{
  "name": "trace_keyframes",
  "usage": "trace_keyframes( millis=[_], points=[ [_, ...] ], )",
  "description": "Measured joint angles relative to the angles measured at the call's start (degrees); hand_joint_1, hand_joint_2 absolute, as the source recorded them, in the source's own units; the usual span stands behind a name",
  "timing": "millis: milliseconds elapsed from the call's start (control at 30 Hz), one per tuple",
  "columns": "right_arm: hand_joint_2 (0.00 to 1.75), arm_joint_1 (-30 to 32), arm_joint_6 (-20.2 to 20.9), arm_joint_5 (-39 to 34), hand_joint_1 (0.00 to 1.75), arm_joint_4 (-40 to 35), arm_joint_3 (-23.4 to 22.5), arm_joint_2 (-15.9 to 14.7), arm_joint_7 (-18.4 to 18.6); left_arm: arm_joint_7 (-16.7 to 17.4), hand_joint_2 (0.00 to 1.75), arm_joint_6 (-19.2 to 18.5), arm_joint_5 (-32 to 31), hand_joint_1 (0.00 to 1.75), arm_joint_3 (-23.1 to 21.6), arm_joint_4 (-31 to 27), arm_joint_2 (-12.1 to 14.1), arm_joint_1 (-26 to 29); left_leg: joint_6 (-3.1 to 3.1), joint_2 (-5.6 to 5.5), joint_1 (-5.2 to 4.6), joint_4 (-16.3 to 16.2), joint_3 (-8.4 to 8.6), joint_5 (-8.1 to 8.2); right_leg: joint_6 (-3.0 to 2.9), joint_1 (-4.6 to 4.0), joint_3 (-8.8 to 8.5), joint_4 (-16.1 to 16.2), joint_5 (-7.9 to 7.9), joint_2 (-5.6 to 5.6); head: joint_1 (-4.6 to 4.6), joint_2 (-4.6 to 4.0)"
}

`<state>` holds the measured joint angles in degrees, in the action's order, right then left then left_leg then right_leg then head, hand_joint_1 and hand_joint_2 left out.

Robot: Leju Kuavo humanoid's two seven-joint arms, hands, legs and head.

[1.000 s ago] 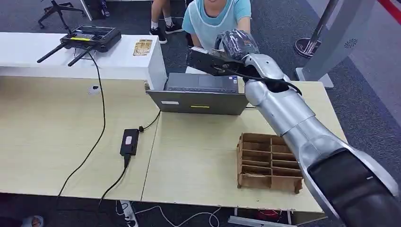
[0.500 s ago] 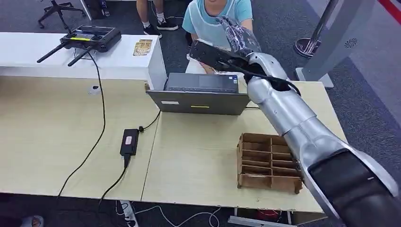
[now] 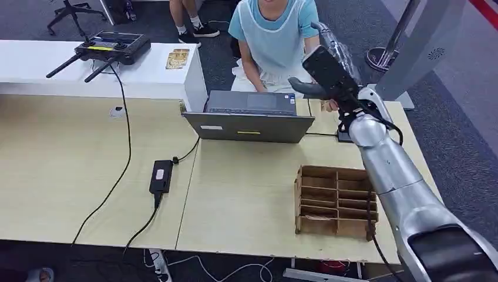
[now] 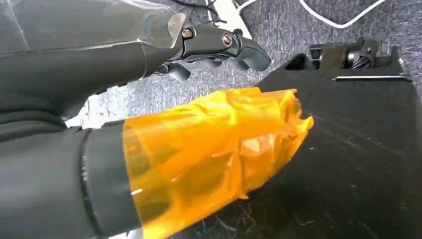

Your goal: Pass the card to the sensor for recognition and then transmit it.

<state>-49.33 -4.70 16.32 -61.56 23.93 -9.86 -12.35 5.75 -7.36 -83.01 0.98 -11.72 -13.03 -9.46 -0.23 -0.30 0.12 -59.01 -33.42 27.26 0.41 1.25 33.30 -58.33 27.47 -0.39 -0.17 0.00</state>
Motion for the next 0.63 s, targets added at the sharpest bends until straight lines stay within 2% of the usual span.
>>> trace_keyframes(
  millis=[267, 433, 633],
  points=[
    [1.75, 13.11, 2.01, -22.25, 0.00, -9.83, -13.99, -3.36, -3.04, 0.00, 0.00, 1.97, 1.40, 0.00, 1.53, 0.00, 0.09, 0.79, -0.01, -0.12, 0.01, 0.01, -0.04, 0.02, 0.02, -0.01, 0.00, 0.01, 0.02, -0.13, -0.02, 0.02],
    [1.75, 21.32, 3.74, -28.27, 0.00, -14.05, -22.62, -5.02, -6.58, 0.02, 0.00, 2.40, 1.59, 0.00, 2.23, 0.00, 0.28, 1.36, 0.02, -0.22, 0.00, 0.01, -0.08, 0.04, 0.02, 0.01, 0.01, 0.01, 0.03, -0.17, 0.00, 0.00],
    [1.75, 30.41, 5.42, -28.93, 0.00, -17.72, -29.55, -5.90, -8.22, 0.13, 0.00, 2.64, 1.94, 0.00, 2.91, 0.00, 0.35, 1.52, 0.02, -0.26, 0.00, 0.01, -0.10, 0.05, 0.03, 0.00, 0.01, 0.04, 0.05, -0.19, 0.00, 0.02]
  ],
)
